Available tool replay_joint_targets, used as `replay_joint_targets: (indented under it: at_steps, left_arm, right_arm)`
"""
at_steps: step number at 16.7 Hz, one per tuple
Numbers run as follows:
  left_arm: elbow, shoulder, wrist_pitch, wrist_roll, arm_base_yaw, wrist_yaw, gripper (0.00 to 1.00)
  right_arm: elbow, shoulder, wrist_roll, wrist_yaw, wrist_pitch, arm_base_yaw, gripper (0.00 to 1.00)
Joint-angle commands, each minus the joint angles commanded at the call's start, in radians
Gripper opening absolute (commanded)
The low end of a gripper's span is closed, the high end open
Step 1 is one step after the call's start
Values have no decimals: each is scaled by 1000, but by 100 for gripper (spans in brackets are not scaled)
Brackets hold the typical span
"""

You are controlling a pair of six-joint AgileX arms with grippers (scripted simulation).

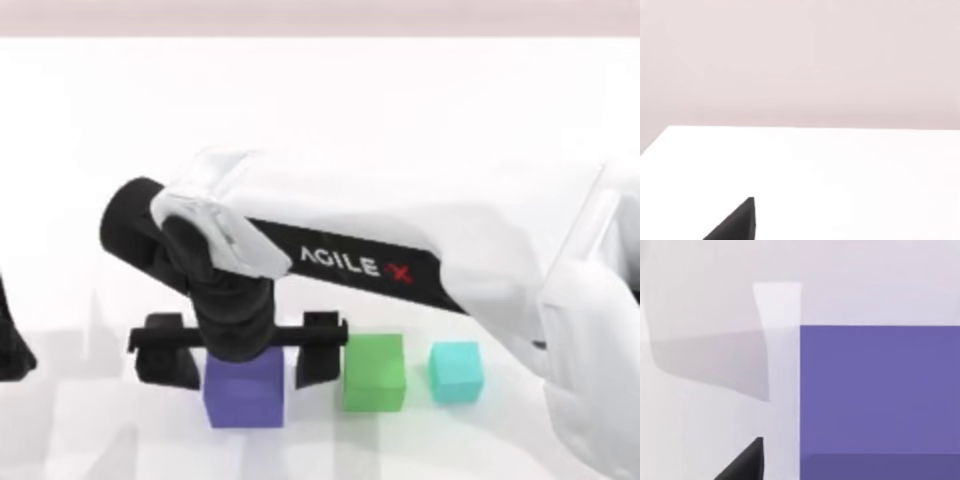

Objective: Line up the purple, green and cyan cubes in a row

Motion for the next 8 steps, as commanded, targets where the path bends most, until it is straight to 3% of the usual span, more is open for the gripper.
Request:
replay_joint_targets:
  at_steps: [8]
  left_arm:
    - [0,0,0,0,0,0,100]
  right_arm:
    - [76,0,2,1,-76,3,100]
